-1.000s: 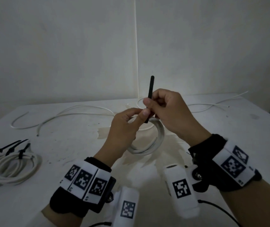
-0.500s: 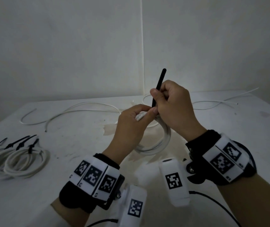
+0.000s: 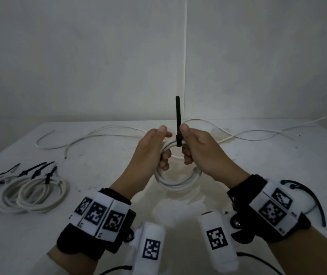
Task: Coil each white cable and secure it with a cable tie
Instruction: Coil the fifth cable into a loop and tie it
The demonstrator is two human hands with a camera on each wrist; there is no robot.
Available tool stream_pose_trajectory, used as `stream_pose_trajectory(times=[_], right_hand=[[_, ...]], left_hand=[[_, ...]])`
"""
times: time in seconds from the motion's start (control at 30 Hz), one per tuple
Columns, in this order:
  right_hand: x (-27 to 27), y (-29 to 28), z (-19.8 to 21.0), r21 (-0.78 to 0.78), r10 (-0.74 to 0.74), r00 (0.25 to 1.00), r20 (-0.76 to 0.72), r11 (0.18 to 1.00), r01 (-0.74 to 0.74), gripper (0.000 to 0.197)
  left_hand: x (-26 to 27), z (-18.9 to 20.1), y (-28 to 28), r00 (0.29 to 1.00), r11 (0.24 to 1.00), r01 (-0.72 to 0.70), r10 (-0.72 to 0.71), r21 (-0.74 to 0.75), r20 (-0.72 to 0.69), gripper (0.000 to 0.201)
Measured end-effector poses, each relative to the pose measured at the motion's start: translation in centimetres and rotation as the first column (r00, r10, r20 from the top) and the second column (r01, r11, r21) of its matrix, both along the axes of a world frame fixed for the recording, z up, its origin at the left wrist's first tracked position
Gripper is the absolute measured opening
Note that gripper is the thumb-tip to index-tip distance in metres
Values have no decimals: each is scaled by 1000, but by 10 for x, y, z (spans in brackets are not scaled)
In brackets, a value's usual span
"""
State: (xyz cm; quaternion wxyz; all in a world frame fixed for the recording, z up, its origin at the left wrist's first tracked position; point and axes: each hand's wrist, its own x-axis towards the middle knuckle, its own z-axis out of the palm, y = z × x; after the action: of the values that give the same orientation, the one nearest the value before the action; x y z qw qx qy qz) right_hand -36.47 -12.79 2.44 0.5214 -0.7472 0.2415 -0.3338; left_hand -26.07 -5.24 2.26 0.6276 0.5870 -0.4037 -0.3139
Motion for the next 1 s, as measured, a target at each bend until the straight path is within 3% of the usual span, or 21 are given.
stream_pose_trajectory(times=[0.13, 0.23, 0.33, 0.4, 0.47, 0.57, 0.77, 0.87, 1.0], right_hand=[[14, 1, -7, 46, -15, 997, 76, 999, 11, 36], [26, 2, -13, 17, -46, 995, 83, 999, 45, 35], [42, 6, -22, -168, -87, 996, 26, 982, 90, 34], [52, 11, -27, -164, -59, 998, 16, 985, 60, 33], [60, 18, -32, -121, 5, 1000, 20, 993, -2, 31], [73, 28, -38, -186, 65, 998, -24, 980, -69, 25], [107, 48, -48, -214, 55, 996, -64, 975, -68, 26], [122, 53, -47, -177, 60, 995, -84, 981, -74, 29], [135, 62, -48, 25, 196, 981, -16, 980, -195, 24]], left_hand=[[19, 2, 16, 996, 995, 68, -65, 68, -53, 43], [25, -5, 25, 991, 992, 108, -102, 61, -83, 38], [30, -14, 29, 997, 999, 43, -42, 28, -64, 34], [38, -18, 32, 999, 999, -34, 35, 28, -30, 35], [49, -20, 36, 993, 993, -114, 113, 27, 33, 36], [70, -25, 46, 961, 977, -211, 203, 25, 190, 35], [102, -35, 74, 798, 958, -283, 207, 50, 566, 29], [116, -34, 85, 782, 959, -281, 206, 38, 589, 15], [128, -38, 93, 735, 945, -327, 256, -4, 628, 17]])
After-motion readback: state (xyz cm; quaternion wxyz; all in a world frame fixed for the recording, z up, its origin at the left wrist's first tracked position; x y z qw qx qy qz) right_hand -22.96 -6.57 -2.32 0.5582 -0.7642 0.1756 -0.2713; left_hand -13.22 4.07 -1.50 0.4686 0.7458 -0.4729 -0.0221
